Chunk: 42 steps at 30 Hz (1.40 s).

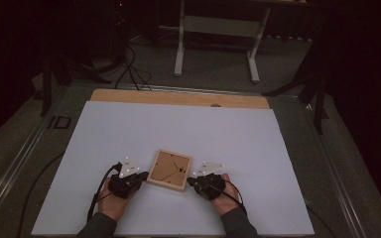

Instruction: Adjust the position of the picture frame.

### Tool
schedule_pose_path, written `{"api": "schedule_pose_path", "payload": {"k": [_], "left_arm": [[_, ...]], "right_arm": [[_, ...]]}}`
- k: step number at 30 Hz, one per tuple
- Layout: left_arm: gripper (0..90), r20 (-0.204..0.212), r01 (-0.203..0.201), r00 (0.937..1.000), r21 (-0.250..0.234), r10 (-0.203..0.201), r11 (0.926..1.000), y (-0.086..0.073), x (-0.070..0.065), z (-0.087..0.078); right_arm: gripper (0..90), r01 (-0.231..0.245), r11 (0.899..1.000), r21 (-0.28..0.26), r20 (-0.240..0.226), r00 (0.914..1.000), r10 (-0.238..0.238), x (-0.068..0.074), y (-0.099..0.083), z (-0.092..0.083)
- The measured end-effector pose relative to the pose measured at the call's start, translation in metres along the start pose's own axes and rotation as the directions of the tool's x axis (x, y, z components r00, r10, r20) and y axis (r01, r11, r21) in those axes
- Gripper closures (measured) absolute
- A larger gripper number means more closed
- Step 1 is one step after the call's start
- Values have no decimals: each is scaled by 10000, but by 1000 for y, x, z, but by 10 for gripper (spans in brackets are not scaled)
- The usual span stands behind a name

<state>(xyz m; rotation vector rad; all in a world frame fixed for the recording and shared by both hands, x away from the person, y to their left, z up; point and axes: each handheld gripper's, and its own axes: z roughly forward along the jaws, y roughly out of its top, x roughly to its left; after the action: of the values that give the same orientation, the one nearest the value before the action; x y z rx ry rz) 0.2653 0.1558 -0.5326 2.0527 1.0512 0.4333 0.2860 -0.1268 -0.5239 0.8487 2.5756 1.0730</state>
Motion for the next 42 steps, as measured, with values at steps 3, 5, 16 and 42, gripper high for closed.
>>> {"api": "schedule_pose_path", "payload": {"k": [3, 5, 16, 42], "left_arm": [[899, 60, -48, 10000, 20, 48, 10000, 0, -2, 0], [899, 97, -89, 9999, 41, 88, 10000, 0, -4, 0], [898, 526, -107, 9986, 59, 104, 9999, -1, -5, -7], [900, 84, -14, 10000, -278, 17, 9996, 9, -12, 7]], "right_arm": [[897, -64, 10000, 39, -12, 10000, 64, 0, -2, -2], [897, -87, 9999, 89, -30, 10000, 88, 0, -3, -4], [896, 186, 9993, 309, -268, 9995, -177, 11, -9, -10], [898, -437, 9990, -57, 373, 9983, 439, -8, -8, -5]]}}
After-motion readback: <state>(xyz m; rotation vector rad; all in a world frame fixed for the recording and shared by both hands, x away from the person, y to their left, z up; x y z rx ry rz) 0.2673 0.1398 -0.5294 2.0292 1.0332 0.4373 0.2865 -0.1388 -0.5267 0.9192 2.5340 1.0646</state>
